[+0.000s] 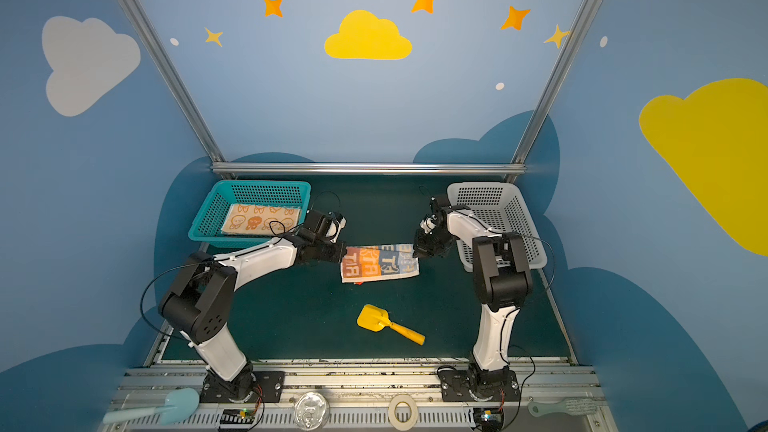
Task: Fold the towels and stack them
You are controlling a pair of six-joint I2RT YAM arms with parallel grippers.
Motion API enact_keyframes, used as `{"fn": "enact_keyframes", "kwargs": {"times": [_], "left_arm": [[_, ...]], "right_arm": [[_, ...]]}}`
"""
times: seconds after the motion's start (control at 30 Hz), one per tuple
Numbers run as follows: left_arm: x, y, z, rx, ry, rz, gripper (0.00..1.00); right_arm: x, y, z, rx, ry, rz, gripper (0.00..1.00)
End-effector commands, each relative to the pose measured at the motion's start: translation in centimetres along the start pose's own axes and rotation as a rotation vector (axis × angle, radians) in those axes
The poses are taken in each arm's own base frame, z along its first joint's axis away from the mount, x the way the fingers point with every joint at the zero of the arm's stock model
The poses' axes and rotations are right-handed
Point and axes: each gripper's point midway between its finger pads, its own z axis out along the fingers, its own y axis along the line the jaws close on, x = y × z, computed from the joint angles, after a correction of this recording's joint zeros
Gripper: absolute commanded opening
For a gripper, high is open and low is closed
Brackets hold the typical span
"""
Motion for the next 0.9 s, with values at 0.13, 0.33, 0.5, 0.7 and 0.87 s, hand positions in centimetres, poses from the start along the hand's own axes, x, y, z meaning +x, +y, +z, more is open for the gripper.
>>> {"fn": "enact_keyframes", "kwargs": {"times": [0.13, 0.33, 0.5, 0.7, 0.87], "left_arm": [[1.0, -0.9, 0.1, 0.000, -0.005, -0.004, 0.10], [1.6, -1.8, -0.7, 0.010, 0.007, 0.007, 0.35], [-0.2, -4.2, -4.3, 0.074, -0.077, 0.042, 0.51], [-0.7, -6.4, -5.7, 0.192, -0.107, 0.003, 0.62], [1.5, -6.1, -3.1, 0.201, -0.027, -0.070, 0.70]], "right_arm": [[-0.1, -0.1, -0.9, 0.019, -0.053, 0.007, 0.01], [0.0, 0.4, -2.0, 0.027, -0.067, -0.009, 0.38], [0.4, 2.3, -4.6, 0.031, -0.119, -0.047, 0.64], [0.1, 6.0, -5.1, -0.059, -0.122, -0.078, 0.74], [0.4, 5.6, -2.7, -0.055, -0.071, -0.068, 0.81]]}}
